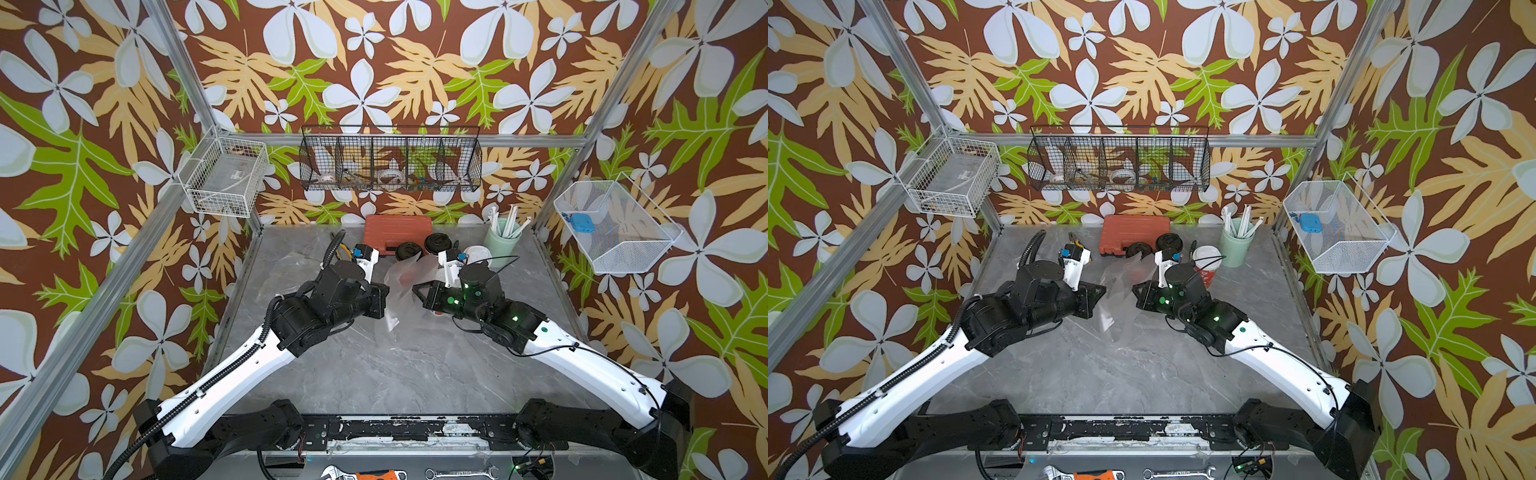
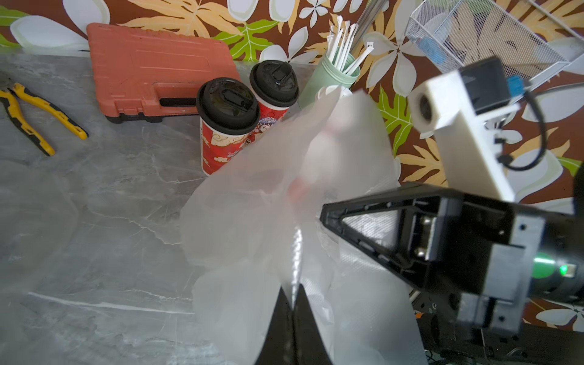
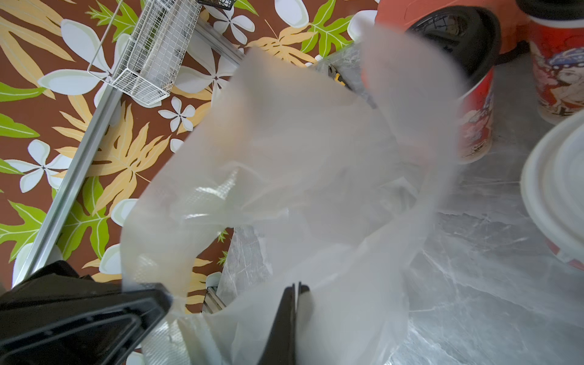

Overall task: Pack milk tea into plastic carrier bags
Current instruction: Adjust the plastic carrier bag at the center of the board.

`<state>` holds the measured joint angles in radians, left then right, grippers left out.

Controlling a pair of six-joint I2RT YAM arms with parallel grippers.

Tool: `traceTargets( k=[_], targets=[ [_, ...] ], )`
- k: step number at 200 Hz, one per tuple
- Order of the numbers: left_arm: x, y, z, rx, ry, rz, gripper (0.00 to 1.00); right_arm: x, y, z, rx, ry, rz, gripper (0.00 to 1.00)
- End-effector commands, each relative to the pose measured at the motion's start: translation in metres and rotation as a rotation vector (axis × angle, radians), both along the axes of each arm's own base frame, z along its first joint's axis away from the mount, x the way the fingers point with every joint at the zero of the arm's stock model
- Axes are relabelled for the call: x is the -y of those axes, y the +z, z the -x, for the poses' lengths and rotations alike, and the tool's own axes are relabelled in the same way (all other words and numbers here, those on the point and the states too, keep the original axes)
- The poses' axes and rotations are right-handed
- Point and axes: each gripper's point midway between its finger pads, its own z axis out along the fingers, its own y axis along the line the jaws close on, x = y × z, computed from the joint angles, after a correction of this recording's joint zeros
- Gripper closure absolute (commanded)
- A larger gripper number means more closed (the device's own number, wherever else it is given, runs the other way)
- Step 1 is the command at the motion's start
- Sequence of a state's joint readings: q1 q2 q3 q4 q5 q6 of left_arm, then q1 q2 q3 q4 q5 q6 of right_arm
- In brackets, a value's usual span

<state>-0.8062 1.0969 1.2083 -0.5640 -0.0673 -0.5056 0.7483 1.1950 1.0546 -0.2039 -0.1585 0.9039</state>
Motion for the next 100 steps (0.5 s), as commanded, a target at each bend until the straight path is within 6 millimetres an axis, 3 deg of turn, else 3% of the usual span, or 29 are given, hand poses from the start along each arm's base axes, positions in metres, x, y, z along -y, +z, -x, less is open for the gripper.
traceTargets(
  k=[1, 25, 47, 87, 100],
  targets=[
    [-0.010, -0.013, -0.001, -0.022, 0.060, 0.004, 1.00, 0.005, -0.017, 0.009, -0.050, 0.030, 0.091, 1.00],
    [-0.015, -0.034, 0.001, -0.048, 0.078, 0.020, 1.00, 0.003, -0.036, 0.009, -0.084, 0.042, 0.127, 1.00],
    [-0.014, -0.037, 0.002, -0.049, 0.071, 0.044, 0.93, 0.000, -0.050, 0.009, -0.111, 0.055, 0.142, 1.00],
    [-0.012, -0.021, 0.000, -0.014, 0.046, 0.027, 0.48, -0.001, -0.049, 0.008, -0.105, 0.055, 0.145, 1.00],
    [-0.011, -0.017, -0.003, -0.007, 0.037, 0.002, 0.38, 0.000, -0.048, 0.008, -0.101, 0.054, 0.145, 1.00]
  ],
)
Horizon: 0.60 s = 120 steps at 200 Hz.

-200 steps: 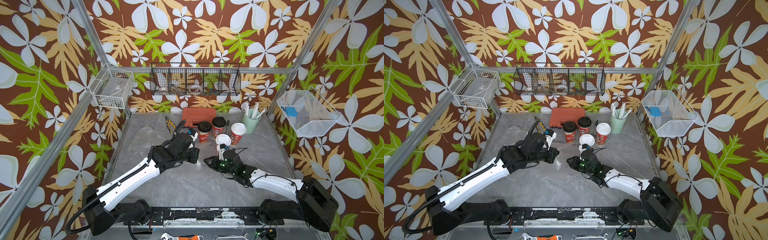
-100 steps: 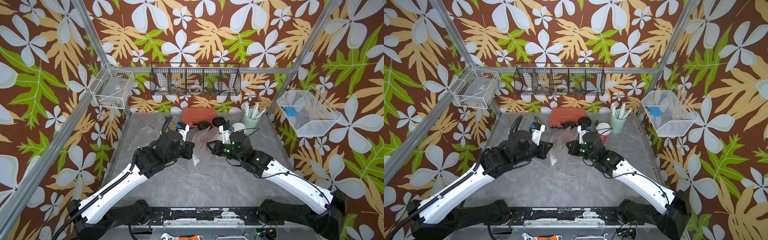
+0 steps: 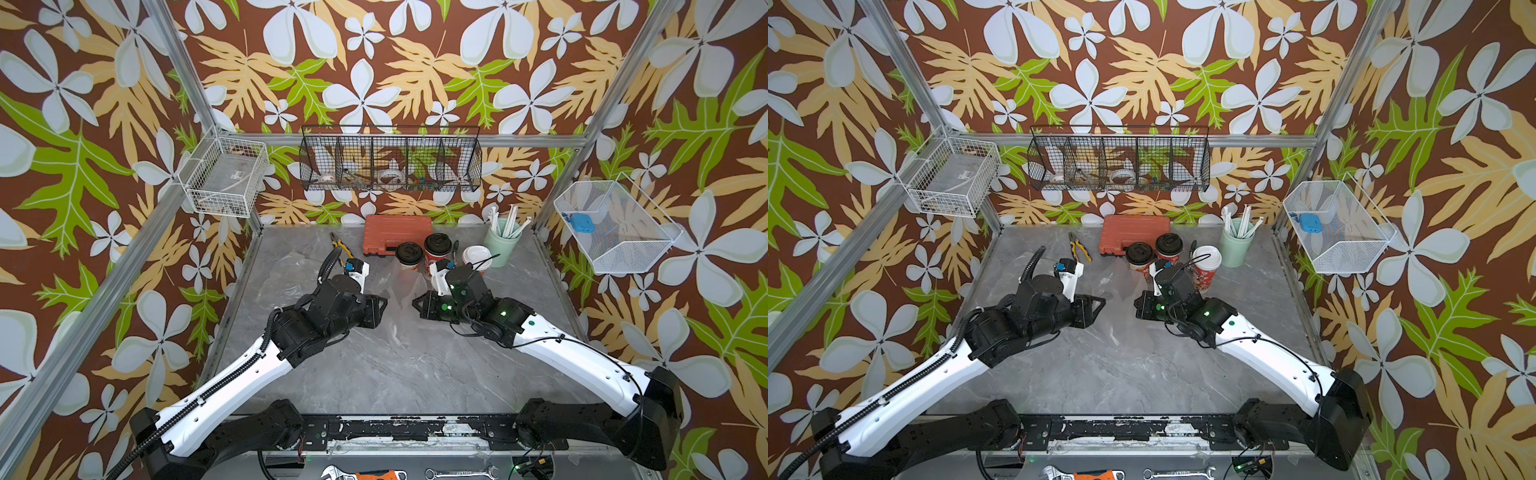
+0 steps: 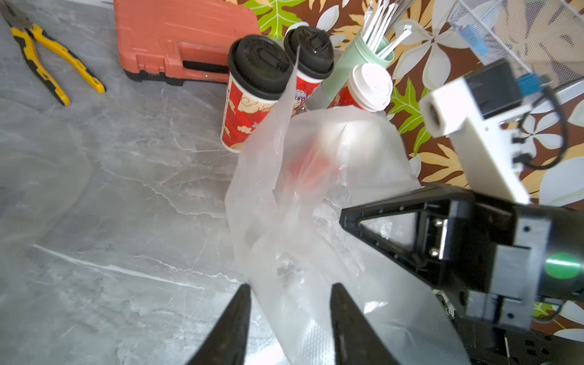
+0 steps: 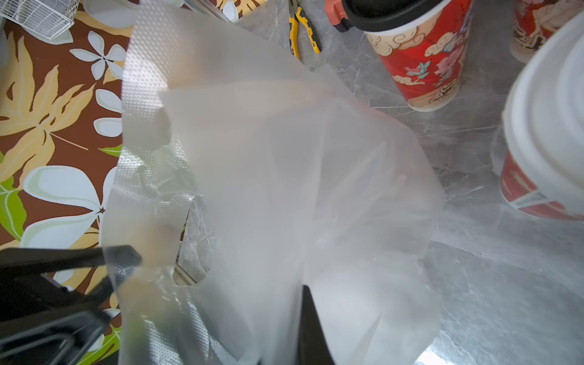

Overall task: Pack milk tea into plastic carrier bags
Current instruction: Adjust the plastic carrier bag at the center of the board.

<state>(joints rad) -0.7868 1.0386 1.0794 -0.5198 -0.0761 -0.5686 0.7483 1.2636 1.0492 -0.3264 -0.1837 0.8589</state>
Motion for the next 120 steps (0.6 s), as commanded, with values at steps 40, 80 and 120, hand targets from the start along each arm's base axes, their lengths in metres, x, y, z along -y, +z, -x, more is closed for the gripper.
traceTargets(
  k=[40, 80, 120],
  targets=[
    [0.000, -0.007, -0.019, -0.053, -0.033, -0.100, 0.32, -0.001, 0.009, -0.001, 0.027, 0.007, -0.014, 1.00],
    [-0.004, -0.016, -0.030, -0.098, -0.066, -0.142, 0.30, 0.000, 0.012, 0.000, 0.035, 0.005, -0.020, 1.00],
    [0.018, -0.013, -0.039, -0.134, -0.166, -0.160, 0.31, 0.001, 0.012, 0.001, 0.032, 0.008, -0.016, 1.00]
  ],
)
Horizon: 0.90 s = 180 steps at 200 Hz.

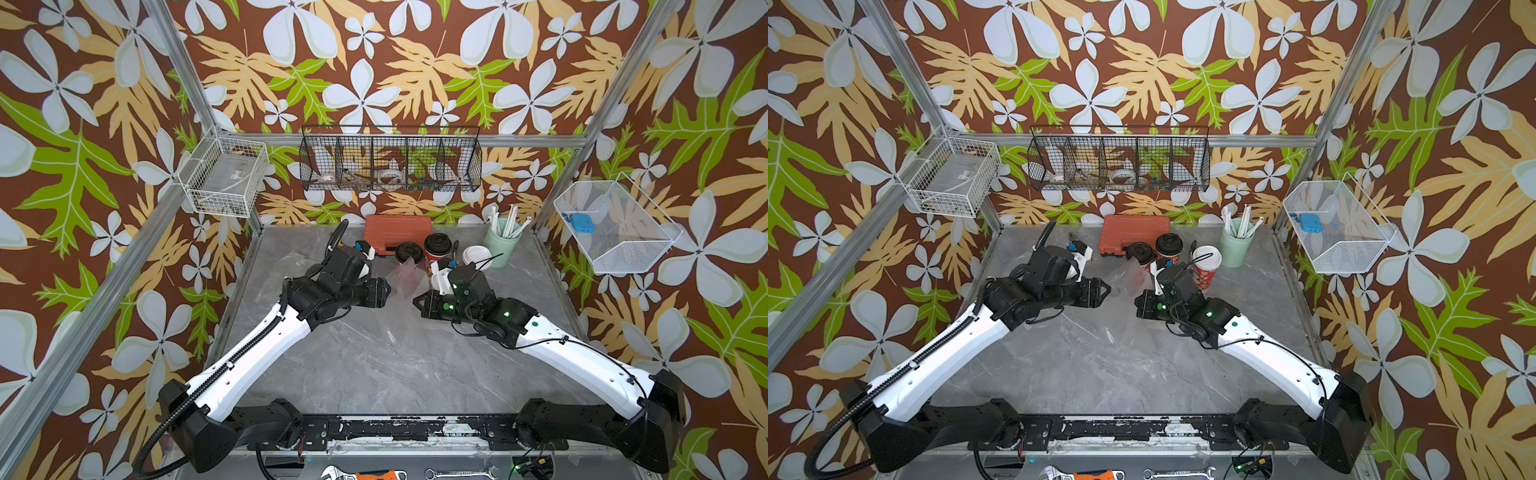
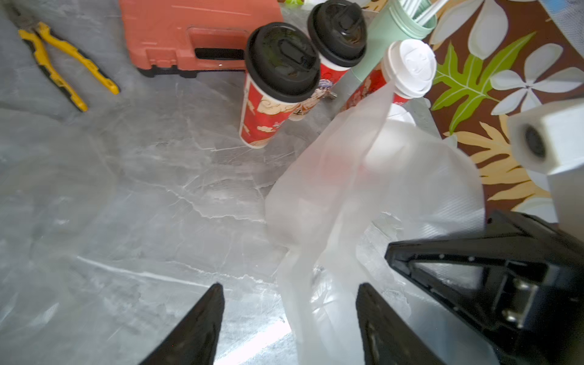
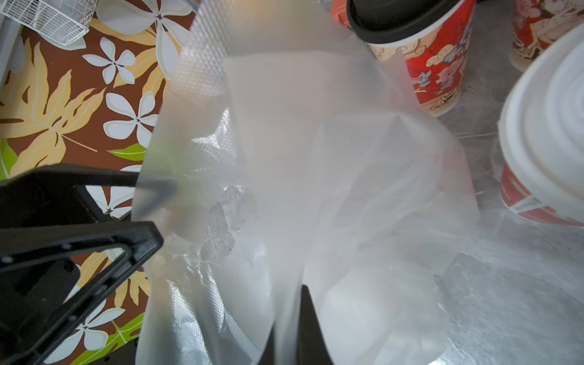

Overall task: Pack milk tea into plastic carrier bags
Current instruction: Adjust the plastic carrier bag at the center of the board.

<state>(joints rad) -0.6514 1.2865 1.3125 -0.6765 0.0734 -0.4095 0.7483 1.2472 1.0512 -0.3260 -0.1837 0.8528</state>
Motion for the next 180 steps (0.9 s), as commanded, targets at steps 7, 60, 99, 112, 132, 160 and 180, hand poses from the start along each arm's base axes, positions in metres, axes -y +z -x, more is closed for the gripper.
traceTargets(
  k=[7, 60, 99, 112, 132, 160, 180],
  targets=[
    [0.012, -0.006, -0.001, -0.049, -0.083, -0.041, 0.31, 0.000, 0.005, 0.001, 0.013, 0.003, -0.005, 1.00],
    [0.001, -0.036, -0.004, -0.139, -0.123, -0.241, 0.38, 0.006, 0.009, 0.002, 0.029, -0.016, -0.011, 1.00],
    [-0.010, -0.024, -0.008, -0.111, -0.120, -0.325, 0.55, 0.011, 0.008, 0.003, 0.039, -0.031, -0.001, 1.00],
    [-0.010, -0.019, -0.008, -0.101, -0.125, -0.321, 0.62, 0.012, 0.006, 0.003, 0.036, -0.034, 0.000, 1.00],
    [-0.003, -0.015, -0.005, -0.094, -0.152, -0.281, 0.70, 0.011, 0.008, 0.004, 0.038, -0.028, -0.005, 1.00],
    [0.006, -0.018, -0.002, -0.105, -0.182, -0.233, 0.81, 0.011, 0.009, 0.003, 0.041, -0.025, 0.001, 1.00],
    [0.009, -0.022, 0.000, -0.111, -0.191, -0.215, 0.71, 0.010, 0.008, 0.004, 0.037, -0.021, 0.002, 1.00]
  ],
)
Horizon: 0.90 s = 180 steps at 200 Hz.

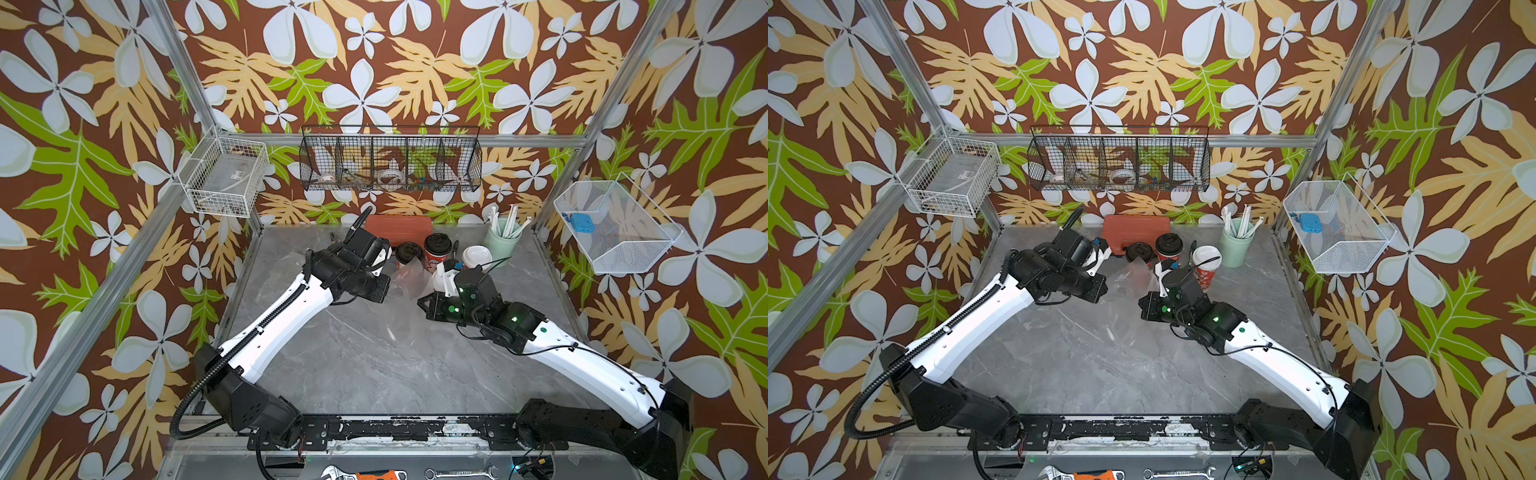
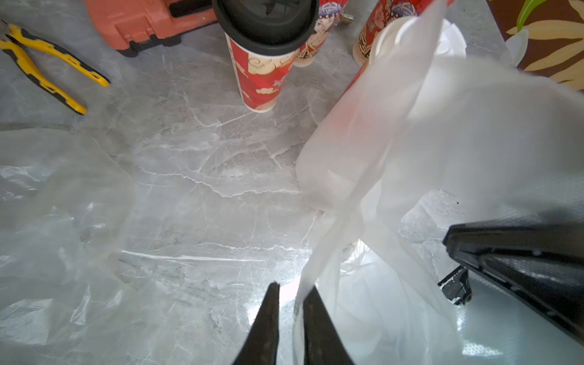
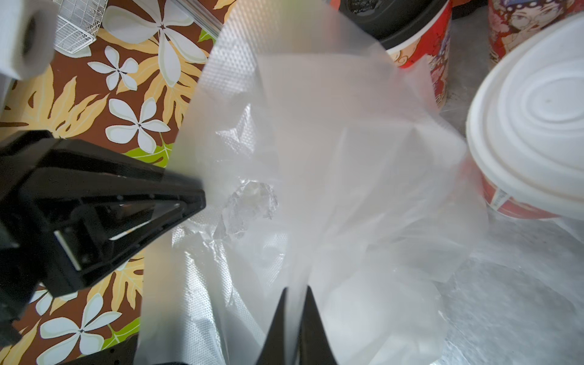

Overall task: Pack milk tea into plastic carrier bags
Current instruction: Adjust the plastic carrier bag at the center of the board.

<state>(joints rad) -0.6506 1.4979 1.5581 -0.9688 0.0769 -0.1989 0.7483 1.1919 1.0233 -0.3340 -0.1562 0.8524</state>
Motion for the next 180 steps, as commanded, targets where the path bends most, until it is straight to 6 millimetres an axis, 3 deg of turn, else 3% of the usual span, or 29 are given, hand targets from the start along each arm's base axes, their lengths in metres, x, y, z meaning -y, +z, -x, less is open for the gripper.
traceTargets(
  k=[1, 11, 29, 61, 109, 143, 157, 180],
  targets=[
    [0.007, 0.001, 0.003, -0.006, -0.027, 0.041, 0.70, 0.000, 0.002, -0.001, 0.012, 0.001, 0.004, 1.00],
    [0.009, 0.000, 0.004, -0.007, -0.032, 0.055, 0.69, 0.000, 0.002, 0.000, 0.011, 0.002, 0.002, 1.00],
    [0.012, 0.001, 0.004, -0.005, -0.036, 0.075, 0.76, 0.001, 0.003, 0.000, 0.012, -0.001, -0.001, 1.00],
    [0.012, 0.011, 0.003, 0.029, -0.031, 0.104, 1.00, 0.001, 0.003, 0.001, 0.010, 0.004, 0.001, 1.00],
    [-0.004, 0.047, 0.017, 0.114, 0.014, 0.176, 1.00, -0.024, 0.013, 0.003, 0.001, 0.083, -0.040, 1.00],
    [-0.027, 0.031, 0.022, 0.101, 0.102, 0.215, 1.00, -0.042, 0.016, -0.002, -0.001, 0.121, -0.034, 1.00],
    [-0.032, 0.025, 0.023, 0.093, 0.137, 0.257, 1.00, -0.040, 0.011, -0.006, -0.007, 0.112, 0.014, 1.00],
    [-0.029, 0.033, 0.023, 0.109, 0.175, 0.350, 1.00, -0.032, 0.003, -0.013, -0.007, 0.095, 0.118, 1.00]
  ],
)
